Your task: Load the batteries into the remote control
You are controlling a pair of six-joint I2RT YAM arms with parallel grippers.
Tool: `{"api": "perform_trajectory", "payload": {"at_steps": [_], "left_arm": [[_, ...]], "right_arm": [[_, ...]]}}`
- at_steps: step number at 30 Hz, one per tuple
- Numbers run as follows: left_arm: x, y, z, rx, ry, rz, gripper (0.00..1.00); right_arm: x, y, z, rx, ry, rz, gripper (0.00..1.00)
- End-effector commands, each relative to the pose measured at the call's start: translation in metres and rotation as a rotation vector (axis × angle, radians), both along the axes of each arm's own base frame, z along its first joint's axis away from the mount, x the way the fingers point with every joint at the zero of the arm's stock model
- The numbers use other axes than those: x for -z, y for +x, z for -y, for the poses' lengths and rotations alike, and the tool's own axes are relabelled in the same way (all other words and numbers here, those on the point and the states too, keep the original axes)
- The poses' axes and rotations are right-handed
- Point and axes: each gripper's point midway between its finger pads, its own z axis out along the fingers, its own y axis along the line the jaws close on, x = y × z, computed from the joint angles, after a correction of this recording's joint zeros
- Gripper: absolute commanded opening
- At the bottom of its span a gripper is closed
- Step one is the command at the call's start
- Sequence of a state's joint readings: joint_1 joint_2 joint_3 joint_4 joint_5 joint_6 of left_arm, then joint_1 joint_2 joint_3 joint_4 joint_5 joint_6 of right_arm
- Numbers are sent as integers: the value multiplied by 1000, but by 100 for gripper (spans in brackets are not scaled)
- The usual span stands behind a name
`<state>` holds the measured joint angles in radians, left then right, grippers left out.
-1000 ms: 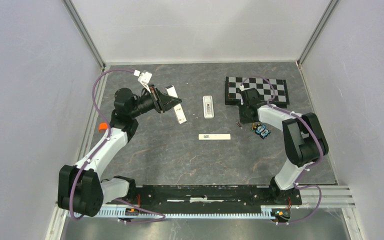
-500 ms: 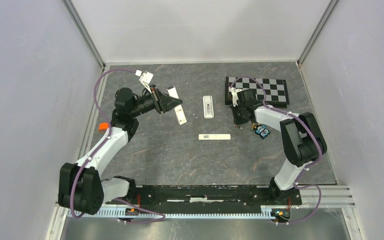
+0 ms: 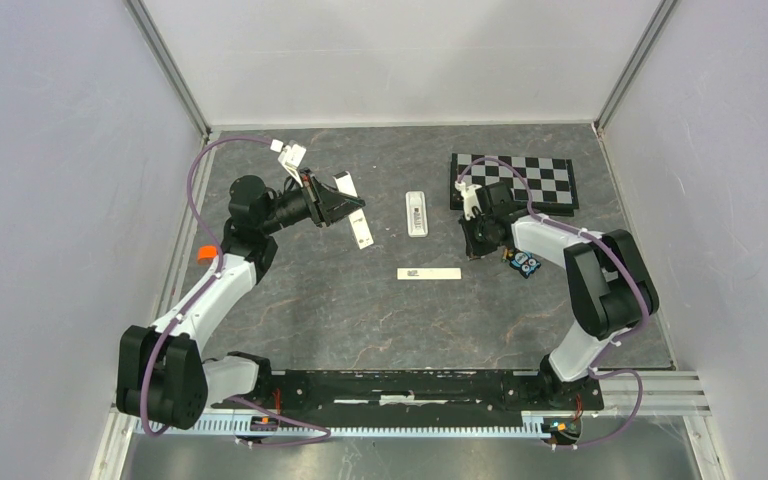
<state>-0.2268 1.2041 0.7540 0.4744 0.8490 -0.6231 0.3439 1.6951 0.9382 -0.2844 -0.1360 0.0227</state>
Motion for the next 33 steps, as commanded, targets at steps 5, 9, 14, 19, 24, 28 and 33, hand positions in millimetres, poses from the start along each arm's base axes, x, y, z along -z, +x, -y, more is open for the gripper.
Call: {"api": "perform_trajectory", "payload": {"at_steps": [5, 9, 14, 19, 24, 28, 33], "left_arm": [[-17, 1, 2, 21, -8, 81, 9], [-18, 2, 1, 4, -7, 85, 10], [-20, -1, 0, 13, -8, 99, 11], [-24, -9, 1, 40, -16, 132, 11], [-26, -16, 2, 61, -24, 161, 11], [-24, -17, 2, 66, -23, 160, 11], [-23, -18, 2, 67, -21, 161, 11]], "right_arm": [[-34, 7, -3, 35, 5, 33, 15], [-57, 20, 3, 190, 12, 80, 30], [-60, 12, 36, 465, -68, 118, 48], [-47, -7, 47, 604, -76, 95, 49], [-33, -18, 39, 672, 1, 76, 52], [-24, -19, 33, 731, 46, 51, 54], [-18, -12, 27, 784, 77, 25, 55]]}}
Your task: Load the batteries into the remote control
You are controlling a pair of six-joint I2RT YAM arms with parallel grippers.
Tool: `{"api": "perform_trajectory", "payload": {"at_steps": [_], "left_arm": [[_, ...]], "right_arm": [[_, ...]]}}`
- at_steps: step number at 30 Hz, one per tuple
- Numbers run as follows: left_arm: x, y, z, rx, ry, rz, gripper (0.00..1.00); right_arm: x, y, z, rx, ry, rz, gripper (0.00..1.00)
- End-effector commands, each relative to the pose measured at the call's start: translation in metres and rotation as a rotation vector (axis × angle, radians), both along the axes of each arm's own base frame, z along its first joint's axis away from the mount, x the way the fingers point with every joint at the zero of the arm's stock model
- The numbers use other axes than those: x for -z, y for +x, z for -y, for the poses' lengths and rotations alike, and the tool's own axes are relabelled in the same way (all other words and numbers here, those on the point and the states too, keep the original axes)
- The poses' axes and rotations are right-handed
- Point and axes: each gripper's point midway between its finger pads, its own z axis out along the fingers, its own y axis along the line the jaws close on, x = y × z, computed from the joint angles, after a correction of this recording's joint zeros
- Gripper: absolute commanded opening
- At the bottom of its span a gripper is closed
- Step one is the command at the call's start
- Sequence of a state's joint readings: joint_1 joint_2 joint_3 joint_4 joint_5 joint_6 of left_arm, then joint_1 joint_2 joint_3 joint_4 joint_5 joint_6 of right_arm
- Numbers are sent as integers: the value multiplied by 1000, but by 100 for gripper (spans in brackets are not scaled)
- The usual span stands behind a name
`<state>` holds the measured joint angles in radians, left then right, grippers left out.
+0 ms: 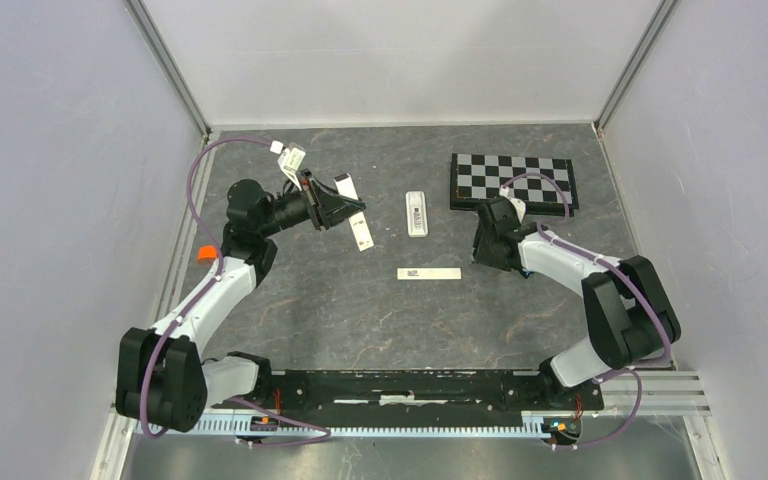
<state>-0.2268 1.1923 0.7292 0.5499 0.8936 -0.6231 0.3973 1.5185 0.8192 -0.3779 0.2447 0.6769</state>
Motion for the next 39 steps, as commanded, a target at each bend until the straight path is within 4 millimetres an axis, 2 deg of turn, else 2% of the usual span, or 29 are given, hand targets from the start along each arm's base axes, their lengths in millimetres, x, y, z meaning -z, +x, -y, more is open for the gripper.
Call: {"api": "perform_trajectory", "payload": {"at_steps": [1, 13, 22, 28, 35, 39], "left_arm": [[-17, -9, 0, 22, -11, 99, 11], [-14, -6, 0, 22, -5, 102, 11], [-9, 7, -5, -45, 26, 94, 11], [-2, 9, -7, -66, 34, 74, 11], [5, 6, -9, -73, 36, 53, 11], [7, 5, -9, -74, 36, 46, 11]], "right_arm": [[-5, 19, -10, 94, 64, 50, 55], [6, 25, -8, 126, 24, 10, 55], [-31, 77, -39, 103, 111, 149, 63], [-14, 96, -31, 244, 51, 124, 73], [-15, 125, -21, 340, -28, 182, 89], [-4, 132, -33, 317, -1, 168, 92]]}}
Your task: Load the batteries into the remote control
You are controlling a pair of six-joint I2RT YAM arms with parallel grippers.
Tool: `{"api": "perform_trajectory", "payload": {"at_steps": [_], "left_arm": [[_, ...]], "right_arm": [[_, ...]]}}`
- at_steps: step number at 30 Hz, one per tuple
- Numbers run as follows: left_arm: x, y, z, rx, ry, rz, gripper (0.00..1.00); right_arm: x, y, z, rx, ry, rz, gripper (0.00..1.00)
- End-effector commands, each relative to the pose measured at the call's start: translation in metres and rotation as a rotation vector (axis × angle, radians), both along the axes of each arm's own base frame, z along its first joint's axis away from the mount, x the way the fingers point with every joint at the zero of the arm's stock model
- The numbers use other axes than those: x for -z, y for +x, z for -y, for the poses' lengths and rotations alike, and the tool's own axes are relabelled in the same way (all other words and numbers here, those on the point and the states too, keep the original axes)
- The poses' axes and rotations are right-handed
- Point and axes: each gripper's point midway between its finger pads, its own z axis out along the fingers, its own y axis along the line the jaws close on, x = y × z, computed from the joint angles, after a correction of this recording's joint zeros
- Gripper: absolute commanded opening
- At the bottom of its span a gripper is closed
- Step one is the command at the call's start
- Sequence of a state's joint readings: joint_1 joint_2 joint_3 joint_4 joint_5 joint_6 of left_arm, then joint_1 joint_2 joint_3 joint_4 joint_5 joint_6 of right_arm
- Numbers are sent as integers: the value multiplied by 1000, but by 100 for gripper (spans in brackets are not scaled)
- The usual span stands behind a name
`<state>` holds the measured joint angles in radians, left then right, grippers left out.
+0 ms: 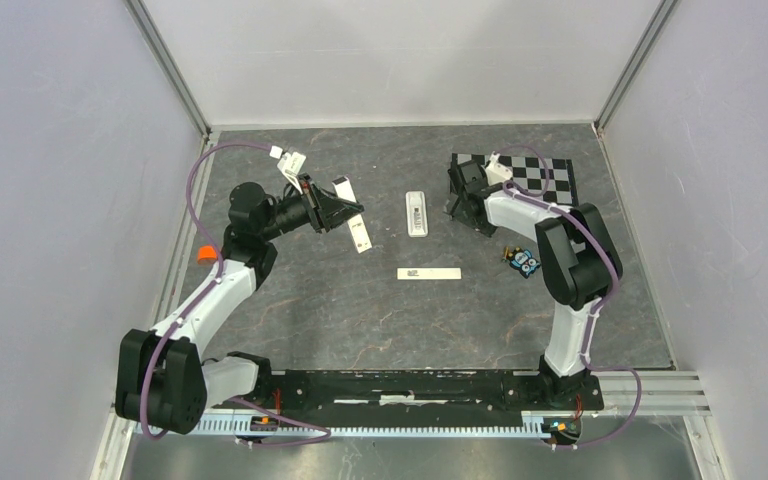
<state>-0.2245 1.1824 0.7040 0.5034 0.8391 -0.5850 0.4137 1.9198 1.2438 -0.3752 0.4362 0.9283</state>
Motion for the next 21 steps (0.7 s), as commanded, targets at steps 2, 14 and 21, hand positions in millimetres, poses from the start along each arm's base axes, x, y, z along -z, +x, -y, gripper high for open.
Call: {"api": "perform_trajectory", "payload": {"at_steps": [2, 14, 21], "left_arm": [[-8, -1, -4, -14, 13, 72, 11], [-6, -2, -4, -16, 20, 72, 11], [-2, -1, -5, -23, 22, 62, 11]], "right_arm": [[0, 16, -9, 25, 3, 43, 92], [12, -2, -4, 28, -55, -29, 65], [14, -18, -4, -14, -58, -60, 44]]}}
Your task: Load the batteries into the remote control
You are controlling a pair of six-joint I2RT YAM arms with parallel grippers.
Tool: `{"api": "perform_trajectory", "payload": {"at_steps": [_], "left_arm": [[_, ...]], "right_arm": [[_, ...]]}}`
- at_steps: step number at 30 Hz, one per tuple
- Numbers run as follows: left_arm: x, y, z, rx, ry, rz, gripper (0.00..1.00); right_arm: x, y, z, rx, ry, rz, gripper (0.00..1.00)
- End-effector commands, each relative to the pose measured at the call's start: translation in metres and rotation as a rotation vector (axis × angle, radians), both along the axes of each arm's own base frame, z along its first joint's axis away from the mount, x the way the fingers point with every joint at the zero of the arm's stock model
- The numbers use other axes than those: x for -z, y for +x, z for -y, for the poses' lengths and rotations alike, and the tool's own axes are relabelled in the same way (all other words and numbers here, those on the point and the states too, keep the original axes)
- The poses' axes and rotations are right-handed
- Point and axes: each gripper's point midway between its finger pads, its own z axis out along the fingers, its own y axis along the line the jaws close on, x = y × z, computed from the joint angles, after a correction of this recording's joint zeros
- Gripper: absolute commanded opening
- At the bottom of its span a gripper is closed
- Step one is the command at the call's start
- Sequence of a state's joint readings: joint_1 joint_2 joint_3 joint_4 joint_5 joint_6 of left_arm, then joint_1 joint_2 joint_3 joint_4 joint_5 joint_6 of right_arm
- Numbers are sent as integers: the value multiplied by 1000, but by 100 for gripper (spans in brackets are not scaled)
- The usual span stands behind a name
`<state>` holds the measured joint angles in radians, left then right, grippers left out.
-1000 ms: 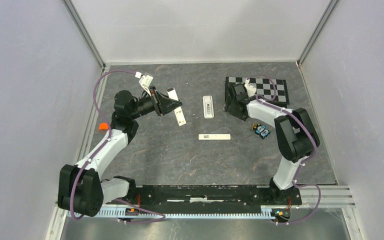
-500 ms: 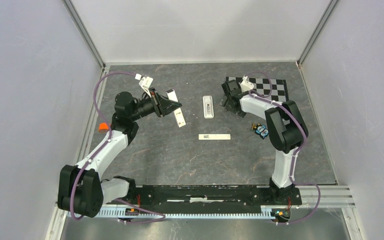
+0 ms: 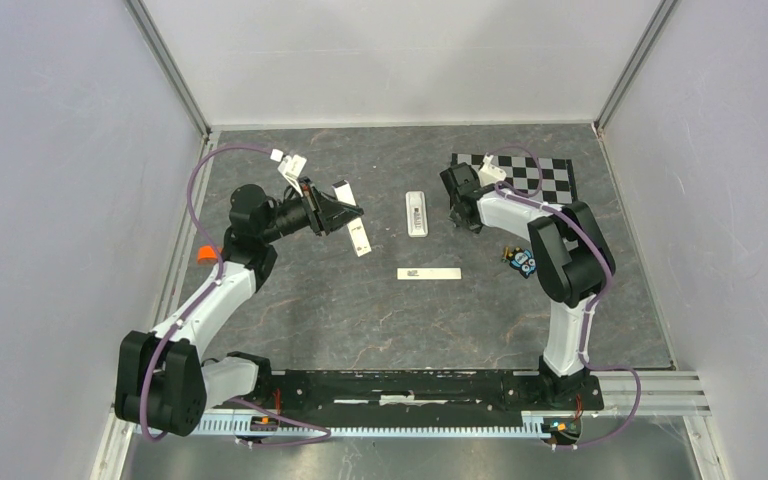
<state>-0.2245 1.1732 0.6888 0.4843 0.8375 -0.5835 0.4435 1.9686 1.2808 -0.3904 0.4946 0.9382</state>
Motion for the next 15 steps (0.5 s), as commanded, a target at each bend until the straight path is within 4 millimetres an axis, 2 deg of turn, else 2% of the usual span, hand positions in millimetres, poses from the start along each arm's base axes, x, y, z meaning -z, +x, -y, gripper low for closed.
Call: {"api": "perform_trajectory", "payload": {"at_steps": [1, 6, 10, 15], "left_arm": [[-9, 2, -4, -22, 15, 83, 11], [-9, 1, -4, -21, 16, 85, 11], [-9, 1, -5, -23, 15, 83, 11], [-11, 4, -8, -59, 8, 83, 11]], "right_arm": [[9, -22, 1, -23, -8, -66, 41], [14, -24, -4, -60, -2, -92, 31], [14, -25, -8, -99, 10, -93, 17], [11, -23, -8, -167, -28, -92, 15]]}}
